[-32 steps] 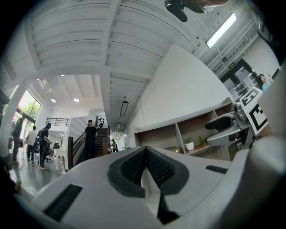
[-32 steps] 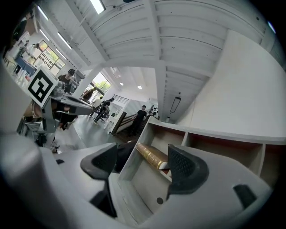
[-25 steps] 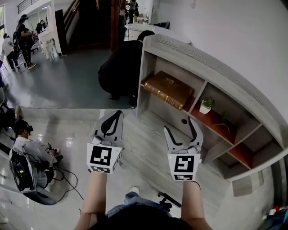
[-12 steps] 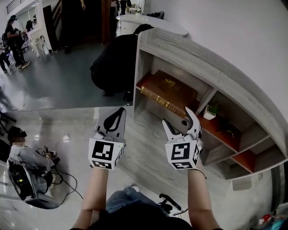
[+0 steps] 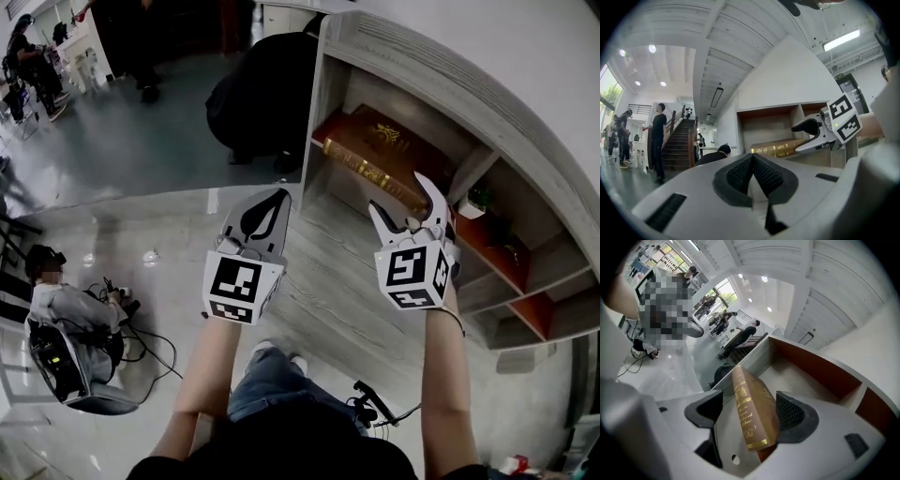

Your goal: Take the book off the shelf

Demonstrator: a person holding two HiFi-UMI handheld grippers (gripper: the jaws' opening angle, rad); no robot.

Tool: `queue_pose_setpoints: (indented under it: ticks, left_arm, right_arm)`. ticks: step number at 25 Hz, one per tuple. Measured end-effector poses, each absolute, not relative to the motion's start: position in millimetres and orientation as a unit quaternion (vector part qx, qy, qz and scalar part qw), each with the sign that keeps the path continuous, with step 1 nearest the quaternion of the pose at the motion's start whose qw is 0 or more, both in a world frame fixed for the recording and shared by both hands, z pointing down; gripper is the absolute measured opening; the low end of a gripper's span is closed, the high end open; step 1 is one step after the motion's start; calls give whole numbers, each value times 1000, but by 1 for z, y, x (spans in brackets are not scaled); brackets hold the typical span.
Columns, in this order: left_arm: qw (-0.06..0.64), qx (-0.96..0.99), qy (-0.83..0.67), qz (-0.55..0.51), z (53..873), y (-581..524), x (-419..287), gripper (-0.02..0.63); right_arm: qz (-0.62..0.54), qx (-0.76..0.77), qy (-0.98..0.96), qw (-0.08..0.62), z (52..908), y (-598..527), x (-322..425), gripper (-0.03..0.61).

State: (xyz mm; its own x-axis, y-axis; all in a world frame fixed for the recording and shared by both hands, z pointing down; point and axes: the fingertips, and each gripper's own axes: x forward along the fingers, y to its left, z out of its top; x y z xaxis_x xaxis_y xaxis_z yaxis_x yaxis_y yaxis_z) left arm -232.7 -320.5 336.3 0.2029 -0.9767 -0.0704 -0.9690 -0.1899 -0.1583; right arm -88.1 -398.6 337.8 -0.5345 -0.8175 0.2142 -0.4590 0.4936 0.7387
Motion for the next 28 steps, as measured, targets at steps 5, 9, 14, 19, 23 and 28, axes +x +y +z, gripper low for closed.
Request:
queue_pose_setpoints:
  ticks: [5, 9, 14, 19, 23, 28]
  left_arm:
    - [73, -779, 622, -11, 336, -335, -247, 6]
    - [78, -793, 604, -15, 330, -351, -251, 6]
    - [84, -805, 587, -6, 321, -367, -261, 6]
    - [82, -812, 577, 3, 320, -377, -268, 6]
    - [80, -819, 569, 4, 323, -378, -268, 6]
    - [81, -825, 560, 1, 326, -377, -266, 6]
  right_arm:
    - [-337, 395, -792, 321, 339, -415, -104, 365]
    - [-364, 393, -757, 374, 345, -435, -113, 365]
    - [-382, 370, -713, 457, 374, -462, -121, 365]
    - [-368, 377, -688, 499, 390, -482, -120, 365]
    - [-384, 384, -649, 533, 394, -495, -116, 365]
    - [-370, 392, -633, 556, 396, -506, -114, 366]
